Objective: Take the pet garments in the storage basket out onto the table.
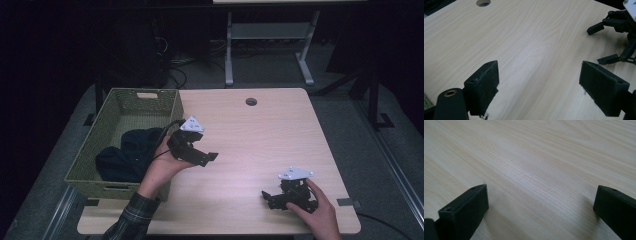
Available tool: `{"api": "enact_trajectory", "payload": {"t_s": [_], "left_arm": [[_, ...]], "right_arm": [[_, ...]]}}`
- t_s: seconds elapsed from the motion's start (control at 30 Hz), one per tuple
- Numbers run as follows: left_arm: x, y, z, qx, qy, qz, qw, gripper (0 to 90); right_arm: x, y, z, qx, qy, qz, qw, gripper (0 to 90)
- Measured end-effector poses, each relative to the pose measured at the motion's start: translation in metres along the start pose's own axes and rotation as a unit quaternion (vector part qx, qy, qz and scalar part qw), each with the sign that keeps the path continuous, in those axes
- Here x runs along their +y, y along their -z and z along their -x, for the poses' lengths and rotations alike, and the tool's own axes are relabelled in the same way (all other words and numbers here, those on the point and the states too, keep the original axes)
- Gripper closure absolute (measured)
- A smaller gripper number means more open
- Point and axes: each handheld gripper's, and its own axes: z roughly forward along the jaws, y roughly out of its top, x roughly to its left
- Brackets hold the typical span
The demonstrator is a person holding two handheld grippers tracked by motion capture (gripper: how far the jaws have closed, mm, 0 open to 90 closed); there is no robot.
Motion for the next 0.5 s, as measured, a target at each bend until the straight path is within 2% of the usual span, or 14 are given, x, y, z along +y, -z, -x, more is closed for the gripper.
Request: {"api": "enact_trajectory", "payload": {"t_s": [0.2, 0.5], "left_arm": [[-0.003, 0.010, -0.009, 0.004, 0.009, 0.004, 0.9999, 15.7], [-0.010, 0.030, -0.025, 0.023, 0.025, 0.020, 0.9992, 15.8]], "right_arm": [[0.000, 0.000, 0.000, 0.000, 0.000, -0.001, 1.0000, 0.0], [0.000, 0.000, 0.000, 0.000, 0.001, 0.000, 1.0000, 0.0]]}}
